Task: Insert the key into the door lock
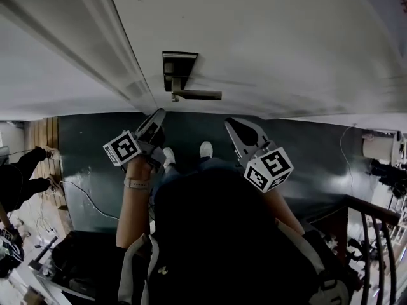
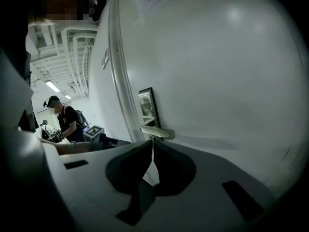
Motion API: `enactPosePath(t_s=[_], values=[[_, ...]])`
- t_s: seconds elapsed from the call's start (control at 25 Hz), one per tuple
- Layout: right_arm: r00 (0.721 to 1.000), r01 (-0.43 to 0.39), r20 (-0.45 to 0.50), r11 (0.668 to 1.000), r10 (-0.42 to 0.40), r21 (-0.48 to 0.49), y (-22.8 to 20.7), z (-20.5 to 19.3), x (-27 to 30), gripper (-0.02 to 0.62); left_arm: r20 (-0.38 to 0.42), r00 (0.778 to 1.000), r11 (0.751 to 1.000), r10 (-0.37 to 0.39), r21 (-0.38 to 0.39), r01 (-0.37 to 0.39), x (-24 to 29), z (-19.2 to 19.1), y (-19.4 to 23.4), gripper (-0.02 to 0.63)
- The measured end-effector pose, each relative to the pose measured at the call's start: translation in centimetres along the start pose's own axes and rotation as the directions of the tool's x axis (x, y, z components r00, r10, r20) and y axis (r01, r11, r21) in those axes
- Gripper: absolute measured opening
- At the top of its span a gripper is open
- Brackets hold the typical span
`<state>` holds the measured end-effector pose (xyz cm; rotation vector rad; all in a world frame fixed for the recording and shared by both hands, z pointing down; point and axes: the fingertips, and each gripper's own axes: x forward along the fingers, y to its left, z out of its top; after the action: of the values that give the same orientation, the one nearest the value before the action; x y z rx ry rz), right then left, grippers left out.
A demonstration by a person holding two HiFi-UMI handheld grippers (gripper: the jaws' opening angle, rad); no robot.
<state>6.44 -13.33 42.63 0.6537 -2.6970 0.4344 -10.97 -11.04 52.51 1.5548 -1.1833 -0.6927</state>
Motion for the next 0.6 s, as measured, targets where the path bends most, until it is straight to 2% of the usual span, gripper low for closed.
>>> enactPosePath(t_s=[0.2, 0.36, 0.48, 0.6], values=[[0.997, -0.077, 0.011, 0.997, 0.078, -0.027, 1.5, 1.6, 1.2, 0.023, 0.045, 0.999, 0.991, 0.002, 0.132, -0.008, -2.0, 0.8, -1.9, 0.01], [0.991, -0.133, 0.02, 0.99, 0.134, -0.052, 2.7, 3.0, 1.8, 0.023, 0.099, 0.994, 0.962, 0.055, 0.262, -0.079, -3.8, 1.8, -3.4, 0.009], [0.985, -0.168, 0.028, 0.984, 0.17, -0.064, 3.0, 3.7, 2.1, 0.023, 0.128, 0.987, 0.922, 0.101, 0.36, -0.141, -4.6, 2.2, -4.4, 0.011], [0.978, -0.2, 0.039, 0.976, 0.204, -0.09, 3.8, 4.8, 2.2, 0.023, 0.157, 0.978, 0.863, 0.137, 0.466, -0.195, -5.3, 2.7, -5.9, 0.01]])
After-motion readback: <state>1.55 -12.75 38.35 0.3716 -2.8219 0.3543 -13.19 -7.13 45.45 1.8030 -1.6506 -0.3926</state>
